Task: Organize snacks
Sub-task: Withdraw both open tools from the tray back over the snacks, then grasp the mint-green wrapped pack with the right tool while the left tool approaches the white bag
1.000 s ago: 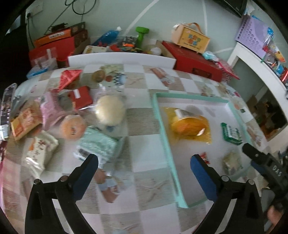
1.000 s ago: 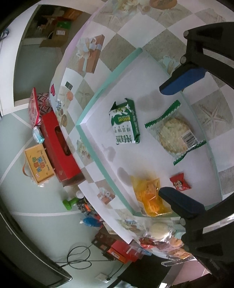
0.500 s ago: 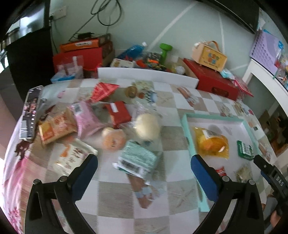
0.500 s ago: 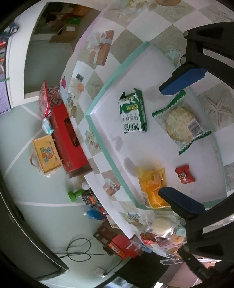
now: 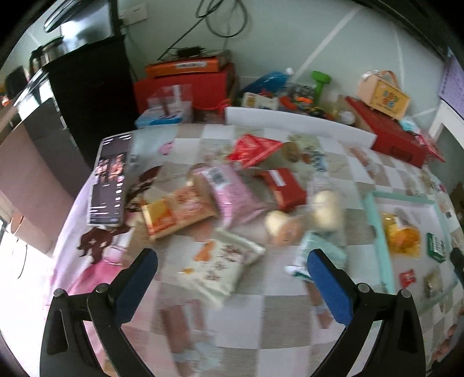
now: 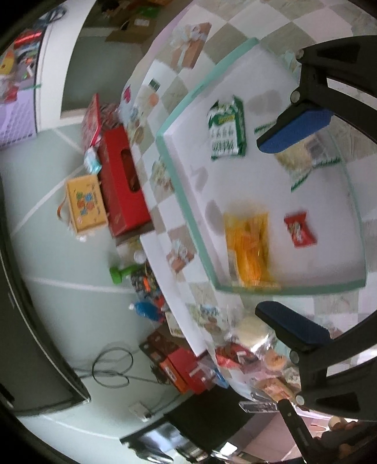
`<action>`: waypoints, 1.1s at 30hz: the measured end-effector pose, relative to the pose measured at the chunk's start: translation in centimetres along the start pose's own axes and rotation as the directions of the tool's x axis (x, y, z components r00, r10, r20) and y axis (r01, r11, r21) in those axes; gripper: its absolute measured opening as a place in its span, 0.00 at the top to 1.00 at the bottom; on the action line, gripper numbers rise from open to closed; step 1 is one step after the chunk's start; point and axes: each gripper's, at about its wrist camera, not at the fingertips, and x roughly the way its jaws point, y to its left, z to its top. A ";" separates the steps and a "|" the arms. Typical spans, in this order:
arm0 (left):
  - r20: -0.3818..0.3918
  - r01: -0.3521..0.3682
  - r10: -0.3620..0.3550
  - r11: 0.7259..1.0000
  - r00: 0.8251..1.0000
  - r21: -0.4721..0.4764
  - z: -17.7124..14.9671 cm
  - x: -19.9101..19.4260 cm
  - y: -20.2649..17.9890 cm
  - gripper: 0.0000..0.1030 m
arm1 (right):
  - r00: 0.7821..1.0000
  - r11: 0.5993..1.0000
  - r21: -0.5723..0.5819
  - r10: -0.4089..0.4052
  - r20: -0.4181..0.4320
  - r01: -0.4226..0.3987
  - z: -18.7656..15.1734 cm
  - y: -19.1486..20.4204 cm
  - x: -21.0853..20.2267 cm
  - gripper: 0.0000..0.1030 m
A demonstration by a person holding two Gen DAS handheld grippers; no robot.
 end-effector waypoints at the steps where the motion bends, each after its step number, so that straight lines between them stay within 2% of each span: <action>1: -0.006 -0.001 0.001 1.000 1.000 -0.012 0.1 0.2 0.6 0.00 | 1.000 1.000 -0.013 0.017 0.004 -0.017 0.1 0.7 -0.1 0.00; 4: -0.020 0.010 -0.011 0.998 1.000 -0.058 0.3 0.8 2.5 0.00 | 0.997 0.995 -0.075 0.071 0.007 -0.070 0.3 3.3 0.1 0.00; 11: -0.030 0.047 -0.052 0.989 0.998 -0.140 0.7 1.6 5.2 0.01 | 0.990 0.973 -0.188 0.130 -0.049 -0.137 0.3 9.4 1.8 0.00; 20: -0.064 0.114 -0.125 0.980 0.990 -0.163 0.9 3.1 5.4 0.01 | 0.969 0.926 -0.299 0.188 -0.163 -0.230 -1.5 15.1 5.6 0.00; 23: -0.096 0.111 -0.127 0.982 0.987 -0.153 0.8 4.0 5.0 0.01 | 0.965 0.908 -0.348 0.173 -0.199 -0.235 -2.6 16.2 7.2 0.00; 26: -0.161 0.102 -0.126 0.983 0.979 -0.150 0.3 5.6 4.6 0.01 | 0.961 0.884 -0.413 0.120 -0.250 -0.218 -4.5 17.0 9.4 0.00; 29: -0.196 0.103 -0.131 0.983 0.972 -0.149 0.0 6.7 4.2 0.01 | 0.950 0.872 -0.435 0.098 -0.297 -0.226 -5.8 17.2 11.1 0.00; 33: -0.223 0.106 -0.132 0.986 0.966 -0.126 -0.1 7.8 3.1 0.01 | 0.945 0.856 -0.465 0.077 -0.319 -0.226 -6.8 17.5 12.5 0.00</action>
